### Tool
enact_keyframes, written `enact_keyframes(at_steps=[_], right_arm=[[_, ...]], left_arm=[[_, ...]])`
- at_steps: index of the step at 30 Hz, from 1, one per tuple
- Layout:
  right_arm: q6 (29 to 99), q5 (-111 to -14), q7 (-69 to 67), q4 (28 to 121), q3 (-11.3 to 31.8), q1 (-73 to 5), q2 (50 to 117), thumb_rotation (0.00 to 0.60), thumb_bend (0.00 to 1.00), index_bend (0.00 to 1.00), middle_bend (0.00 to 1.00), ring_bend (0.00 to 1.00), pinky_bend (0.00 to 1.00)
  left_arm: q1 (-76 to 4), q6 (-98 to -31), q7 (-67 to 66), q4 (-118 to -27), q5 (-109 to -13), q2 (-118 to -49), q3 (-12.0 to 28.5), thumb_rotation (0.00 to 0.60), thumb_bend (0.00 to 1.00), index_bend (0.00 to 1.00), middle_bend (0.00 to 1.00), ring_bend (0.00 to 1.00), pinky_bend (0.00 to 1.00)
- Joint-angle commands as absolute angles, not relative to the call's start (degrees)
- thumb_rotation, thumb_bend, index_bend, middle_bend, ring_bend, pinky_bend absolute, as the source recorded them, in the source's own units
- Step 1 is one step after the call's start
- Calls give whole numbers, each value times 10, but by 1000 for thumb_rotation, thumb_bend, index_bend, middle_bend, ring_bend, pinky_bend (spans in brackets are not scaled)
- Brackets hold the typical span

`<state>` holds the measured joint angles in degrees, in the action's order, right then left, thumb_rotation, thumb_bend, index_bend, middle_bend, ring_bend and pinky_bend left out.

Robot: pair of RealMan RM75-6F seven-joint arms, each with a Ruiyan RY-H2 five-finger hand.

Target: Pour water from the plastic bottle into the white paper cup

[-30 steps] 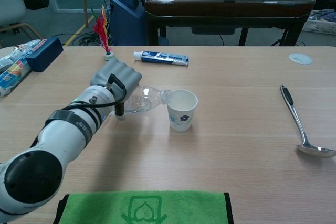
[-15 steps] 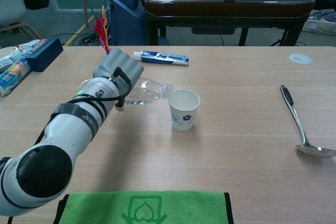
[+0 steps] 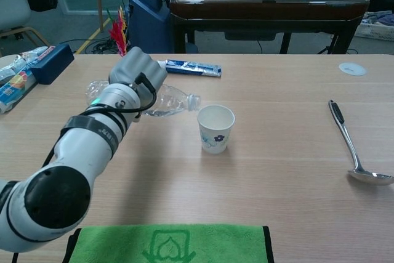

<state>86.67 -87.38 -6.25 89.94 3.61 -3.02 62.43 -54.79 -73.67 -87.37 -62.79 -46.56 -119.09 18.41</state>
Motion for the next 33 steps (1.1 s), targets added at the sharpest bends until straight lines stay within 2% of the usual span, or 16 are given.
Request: enact_keyframes(at_steps=[1,33], right_arm=[[866,-873,-63,900,36,-30,624,600,174,351,416,324,438],[866,-874,-63,901,36,-30,623,600,174,351,416,324,438]], left_arm=[[-553,-741,-882,-627,-463,-1193,182,600,20,678,647,522,646],[-564,-756,-901,-597,-478,-1207,165,600,20,680,652,523,647]])
